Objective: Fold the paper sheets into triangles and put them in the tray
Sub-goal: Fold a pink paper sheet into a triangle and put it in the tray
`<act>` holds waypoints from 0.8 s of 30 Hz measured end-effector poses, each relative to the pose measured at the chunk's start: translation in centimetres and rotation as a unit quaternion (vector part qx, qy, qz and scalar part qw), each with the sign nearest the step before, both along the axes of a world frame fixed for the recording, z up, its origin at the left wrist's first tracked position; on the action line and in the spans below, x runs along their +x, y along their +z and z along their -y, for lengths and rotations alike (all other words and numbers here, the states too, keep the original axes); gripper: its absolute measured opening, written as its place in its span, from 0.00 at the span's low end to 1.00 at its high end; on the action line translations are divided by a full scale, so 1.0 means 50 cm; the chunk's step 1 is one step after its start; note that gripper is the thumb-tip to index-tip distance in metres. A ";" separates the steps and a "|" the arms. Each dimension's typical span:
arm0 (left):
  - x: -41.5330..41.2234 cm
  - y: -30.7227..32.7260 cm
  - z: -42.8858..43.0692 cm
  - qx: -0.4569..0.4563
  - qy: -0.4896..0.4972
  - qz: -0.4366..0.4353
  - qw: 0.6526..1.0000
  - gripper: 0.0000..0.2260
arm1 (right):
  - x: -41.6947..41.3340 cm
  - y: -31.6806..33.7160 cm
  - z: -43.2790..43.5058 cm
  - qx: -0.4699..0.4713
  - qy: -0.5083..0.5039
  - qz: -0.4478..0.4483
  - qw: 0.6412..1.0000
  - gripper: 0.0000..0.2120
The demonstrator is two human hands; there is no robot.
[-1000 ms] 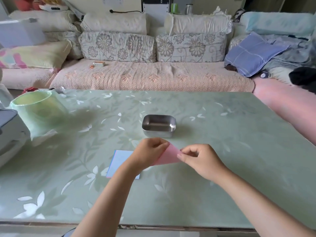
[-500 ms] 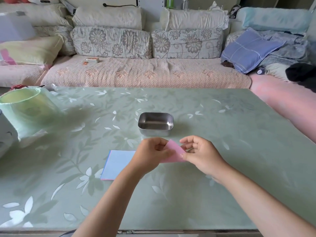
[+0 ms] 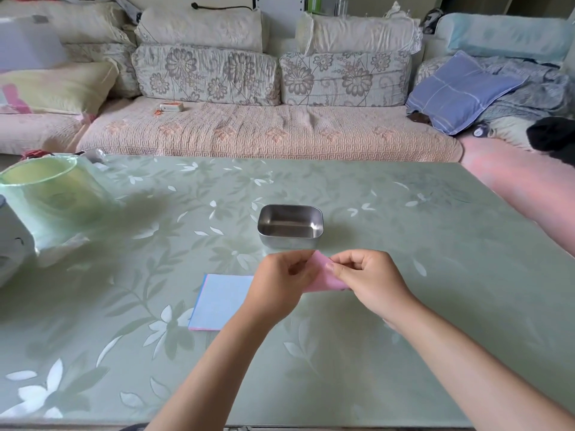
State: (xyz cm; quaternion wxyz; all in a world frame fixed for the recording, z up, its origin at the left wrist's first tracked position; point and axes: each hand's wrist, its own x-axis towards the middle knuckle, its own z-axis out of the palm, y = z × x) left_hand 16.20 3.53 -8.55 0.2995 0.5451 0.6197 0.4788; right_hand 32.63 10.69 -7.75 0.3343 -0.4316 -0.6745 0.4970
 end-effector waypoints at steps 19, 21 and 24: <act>0.019 -0.020 -0.002 0.000 0.064 -0.021 0.998 0.12 | -0.013 -0.001 0.025 0.224 0.014 0.165 0.960 0.11; 0.018 -0.025 -0.001 0.004 0.069 -0.016 0.997 0.13 | -0.017 0.000 0.027 0.226 0.022 0.175 0.958 0.12; 0.015 -0.027 0.004 0.010 0.071 -0.008 0.997 0.13 | -0.023 0.003 0.028 0.208 0.022 0.157 0.965 0.11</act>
